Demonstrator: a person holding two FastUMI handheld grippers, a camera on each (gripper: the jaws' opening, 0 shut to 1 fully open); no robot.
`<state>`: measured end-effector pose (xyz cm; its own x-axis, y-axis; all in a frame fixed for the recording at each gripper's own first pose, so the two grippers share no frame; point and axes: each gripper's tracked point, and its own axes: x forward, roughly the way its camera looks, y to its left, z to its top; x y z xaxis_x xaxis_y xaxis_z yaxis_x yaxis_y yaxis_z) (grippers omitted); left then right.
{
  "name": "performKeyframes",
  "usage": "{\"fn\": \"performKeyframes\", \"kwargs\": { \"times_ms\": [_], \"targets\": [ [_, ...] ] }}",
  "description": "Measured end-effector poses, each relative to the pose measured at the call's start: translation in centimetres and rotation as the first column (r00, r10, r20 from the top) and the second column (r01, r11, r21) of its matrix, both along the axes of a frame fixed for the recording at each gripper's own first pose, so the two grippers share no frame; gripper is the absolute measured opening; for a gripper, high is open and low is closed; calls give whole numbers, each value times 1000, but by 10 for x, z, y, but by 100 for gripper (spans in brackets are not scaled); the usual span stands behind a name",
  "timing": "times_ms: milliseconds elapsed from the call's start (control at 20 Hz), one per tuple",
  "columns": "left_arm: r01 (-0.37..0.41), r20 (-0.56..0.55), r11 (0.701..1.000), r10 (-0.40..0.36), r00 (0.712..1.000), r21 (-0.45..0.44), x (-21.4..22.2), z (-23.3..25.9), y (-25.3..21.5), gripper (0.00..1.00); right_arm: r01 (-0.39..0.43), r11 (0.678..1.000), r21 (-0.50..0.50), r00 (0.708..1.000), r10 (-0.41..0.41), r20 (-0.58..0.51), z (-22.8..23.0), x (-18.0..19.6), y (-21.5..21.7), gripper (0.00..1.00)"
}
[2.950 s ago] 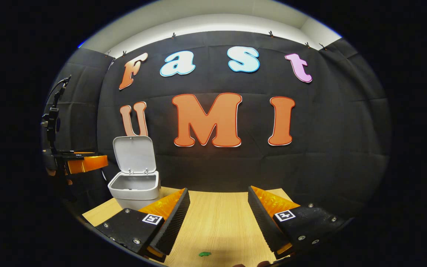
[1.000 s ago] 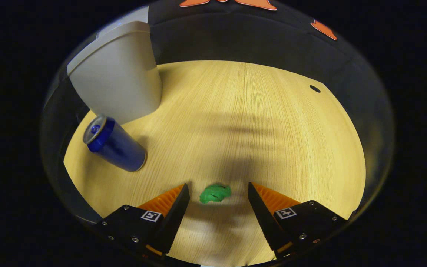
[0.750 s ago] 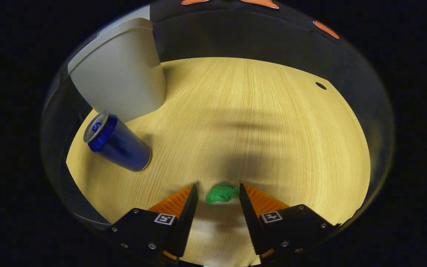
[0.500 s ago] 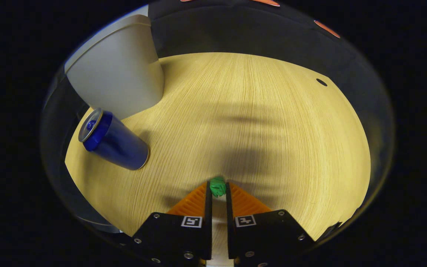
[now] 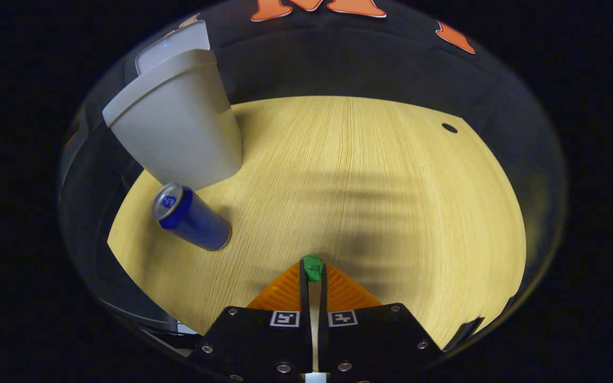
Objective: Press the lid of the desktop garbage bin to open it, pick up the crumpled paper on the desktop and throw it into the bin, then pick up the pop can on the desktop and drop it into the bin, and finally close the garbage bin lid.
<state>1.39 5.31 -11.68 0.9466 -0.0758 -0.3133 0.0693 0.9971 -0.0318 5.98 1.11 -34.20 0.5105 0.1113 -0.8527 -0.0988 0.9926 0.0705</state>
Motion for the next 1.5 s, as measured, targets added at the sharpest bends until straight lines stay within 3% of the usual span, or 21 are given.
{"fn": "performKeyframes", "kwargs": {
  "times_ms": [50,250,400,650,800,1000,1150,1300,1500],
  "targets": [
    [9,2,1000,-9,1000,-2,2,1,-4,96,3,1000,-1,1000,-2,27,59,31,-20,5],
    [63,20,998,-62,998,-20,6,11,-31,94,13,1000,-19,987,-9,159,95,49,-28,5],
    [106,42,994,-105,994,-23,8,18,-50,93,34,999,-28,962,-25,271,133,61,-37,5],
    [141,80,990,-139,987,-13,3,34,-60,93,65,997,-30,887,-44,459,233,85,-49,5],
    [145,90,989,-143,986,-7,-2,37,-55,93,41,999,-2,832,-33,554,301,108,-39,5],
    [126,93,992,-126,988,2,-13,38,-34,94,-53,998,19,749,28,662,359,141,10,5],
    [94,90,996,-94,991,3,-21,38,-10,94,-135,990,41,704,67,707,386,165,55,5],
    [41,85,999,-42,995,5,-33,34,21,94,-214,975,58,686,107,720,390,192,108,5],
    [-51,82,999,49,995,19,-50,32,72,94,-306,951,48,689,187,701,367,226,181,5]
  ]
}}
